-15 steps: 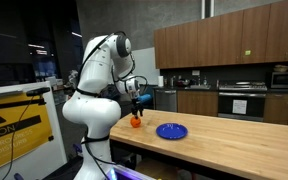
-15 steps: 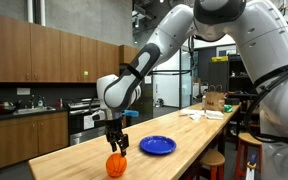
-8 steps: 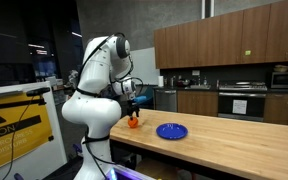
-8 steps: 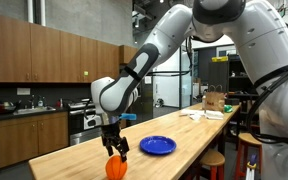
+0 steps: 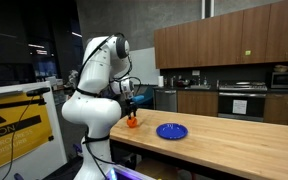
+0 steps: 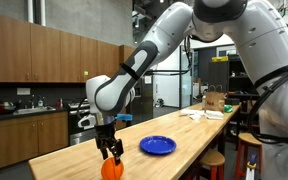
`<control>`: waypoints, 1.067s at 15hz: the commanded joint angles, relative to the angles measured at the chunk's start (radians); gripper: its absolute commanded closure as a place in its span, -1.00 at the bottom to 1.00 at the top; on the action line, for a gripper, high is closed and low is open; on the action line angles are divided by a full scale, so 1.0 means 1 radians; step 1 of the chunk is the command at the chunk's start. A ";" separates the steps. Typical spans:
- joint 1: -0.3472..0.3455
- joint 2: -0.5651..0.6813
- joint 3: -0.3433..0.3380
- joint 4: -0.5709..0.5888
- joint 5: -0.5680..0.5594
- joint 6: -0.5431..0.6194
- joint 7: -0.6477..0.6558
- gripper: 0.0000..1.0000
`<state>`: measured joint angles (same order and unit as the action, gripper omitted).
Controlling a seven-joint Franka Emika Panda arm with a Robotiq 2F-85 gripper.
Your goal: Put the ball on the plate
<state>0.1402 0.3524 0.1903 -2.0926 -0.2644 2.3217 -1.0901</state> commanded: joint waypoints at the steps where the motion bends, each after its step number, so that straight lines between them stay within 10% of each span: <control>1: -0.028 -0.012 0.021 0.002 0.043 0.013 -0.058 -0.92; 15: -0.080 0.139 0.027 0.103 0.243 -0.050 -0.213 -1.00; 16: -0.081 0.142 0.027 0.102 0.242 -0.051 -0.211 -0.50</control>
<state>0.0704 0.4523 0.2173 -2.0197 -0.0340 2.2690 -1.2922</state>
